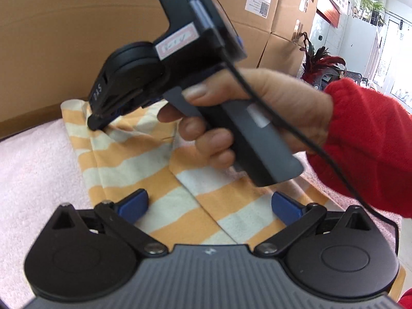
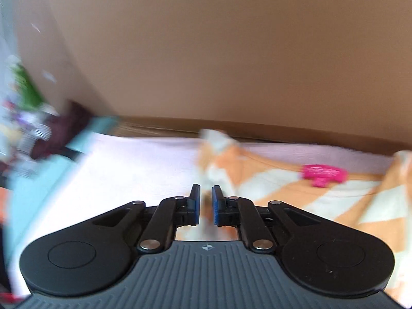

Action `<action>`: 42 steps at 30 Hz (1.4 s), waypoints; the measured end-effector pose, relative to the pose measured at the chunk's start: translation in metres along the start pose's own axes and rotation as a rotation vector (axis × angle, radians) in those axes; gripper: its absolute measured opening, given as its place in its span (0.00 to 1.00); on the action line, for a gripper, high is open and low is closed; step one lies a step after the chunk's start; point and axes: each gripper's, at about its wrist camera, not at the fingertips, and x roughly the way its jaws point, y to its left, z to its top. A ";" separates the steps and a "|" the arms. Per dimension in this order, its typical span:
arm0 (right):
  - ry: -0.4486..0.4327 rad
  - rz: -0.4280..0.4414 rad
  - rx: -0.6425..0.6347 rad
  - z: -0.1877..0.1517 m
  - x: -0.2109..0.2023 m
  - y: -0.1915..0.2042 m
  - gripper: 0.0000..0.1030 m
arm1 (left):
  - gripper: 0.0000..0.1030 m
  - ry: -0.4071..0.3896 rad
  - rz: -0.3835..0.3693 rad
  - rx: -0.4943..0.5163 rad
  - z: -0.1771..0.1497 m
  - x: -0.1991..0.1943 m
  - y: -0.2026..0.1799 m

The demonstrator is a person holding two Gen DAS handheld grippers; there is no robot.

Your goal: Fold clothes

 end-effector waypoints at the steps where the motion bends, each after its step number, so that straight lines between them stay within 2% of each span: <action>1: -0.017 -0.006 0.020 -0.001 -0.004 -0.008 0.00 | 0.99 -0.001 -0.003 -0.003 0.000 -0.001 0.001; 2: -0.029 -0.001 0.051 -0.002 -0.009 -0.015 0.00 | 0.99 -0.002 -0.006 -0.005 0.000 -0.001 0.001; 3: -0.040 0.031 0.089 -0.003 -0.017 -0.017 0.12 | 0.99 -0.003 -0.008 -0.007 -0.001 -0.001 0.002; 6: -0.078 0.168 0.171 -0.017 -0.058 -0.020 0.13 | 0.99 -0.006 -0.014 -0.014 -0.002 -0.002 0.002; 8: -0.098 0.190 0.199 -0.038 -0.093 -0.020 0.17 | 0.99 -0.006 -0.013 -0.012 -0.002 -0.002 0.002; 10: -0.112 0.150 0.230 -0.066 -0.123 -0.018 0.17 | 0.99 -0.005 -0.005 -0.003 -0.003 -0.003 0.000; 12: -0.123 0.060 0.269 -0.099 -0.152 -0.016 0.19 | 0.99 -0.005 0.007 0.009 -0.003 -0.003 -0.004; 15: -0.185 -0.036 0.301 -0.147 -0.189 -0.008 0.19 | 0.97 -0.010 0.046 0.017 -0.003 -0.005 -0.009; 18: -0.198 -0.045 0.354 -0.181 -0.203 -0.005 0.24 | 0.82 -0.007 0.124 0.022 -0.006 -0.012 -0.017; 21: -0.221 -0.001 0.348 -0.204 -0.207 -0.008 0.24 | 0.82 -0.034 0.183 0.027 -0.017 -0.038 -0.031; 25: -0.244 0.052 0.402 -0.208 -0.220 -0.014 0.28 | 0.86 -0.127 0.177 0.021 -0.045 -0.089 -0.056; 29: -0.256 0.112 0.351 -0.220 -0.224 -0.003 0.29 | 0.86 -0.188 0.144 0.070 -0.066 -0.117 -0.085; 31: -0.258 0.140 0.319 -0.227 -0.225 0.004 0.37 | 0.85 -0.176 0.146 0.106 -0.072 -0.114 -0.096; 32: -0.259 0.154 0.304 -0.230 -0.226 0.007 0.51 | 0.84 -0.159 0.150 0.114 -0.076 -0.112 -0.099; 34: -0.268 0.156 0.264 -0.237 -0.228 0.014 0.48 | 0.77 -0.116 0.167 0.120 -0.087 -0.105 -0.102; 37: -0.293 0.060 0.181 -0.248 -0.240 0.023 0.40 | 0.76 -0.081 0.207 0.127 -0.108 -0.103 -0.102; 39: -0.313 -0.054 0.096 -0.254 -0.248 0.037 0.23 | 0.76 -0.112 0.203 0.112 -0.120 -0.116 -0.102; 40: -0.322 -0.112 0.053 -0.257 -0.253 0.043 0.22 | 0.76 -0.123 0.200 0.104 -0.123 -0.121 -0.103; 42: -0.352 -0.118 -0.002 -0.263 -0.257 0.055 0.09 | 0.73 -0.138 0.190 0.089 -0.125 -0.129 -0.105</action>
